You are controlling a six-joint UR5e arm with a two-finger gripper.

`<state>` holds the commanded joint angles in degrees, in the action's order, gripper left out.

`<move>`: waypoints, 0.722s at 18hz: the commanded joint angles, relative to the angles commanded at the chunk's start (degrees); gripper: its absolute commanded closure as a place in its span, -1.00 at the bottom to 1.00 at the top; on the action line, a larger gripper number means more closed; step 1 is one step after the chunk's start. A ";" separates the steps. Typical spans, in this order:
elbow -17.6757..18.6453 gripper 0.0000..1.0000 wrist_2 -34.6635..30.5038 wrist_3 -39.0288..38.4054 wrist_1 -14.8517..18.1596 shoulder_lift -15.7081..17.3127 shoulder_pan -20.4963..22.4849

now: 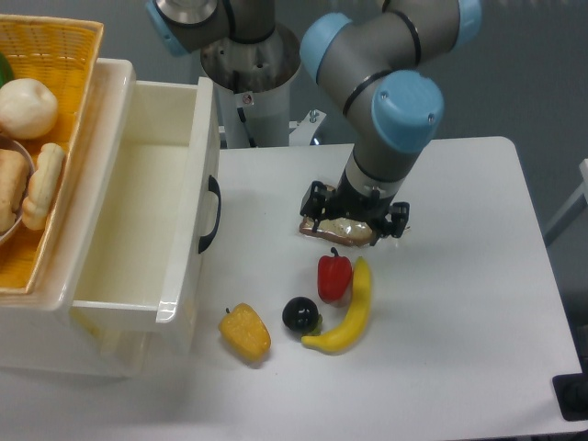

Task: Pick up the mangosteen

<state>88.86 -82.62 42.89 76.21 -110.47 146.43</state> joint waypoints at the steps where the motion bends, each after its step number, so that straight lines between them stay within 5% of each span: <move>1: -0.09 -1.00 -0.09 -0.17 -0.70 -0.97 -0.27; 9: -0.61 -1.00 0.44 -4.47 -2.46 -5.72 -0.71; 13: -0.70 -1.00 0.97 -8.96 -6.93 -8.44 -2.72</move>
<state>88.15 -81.65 33.93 69.27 -118.91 143.71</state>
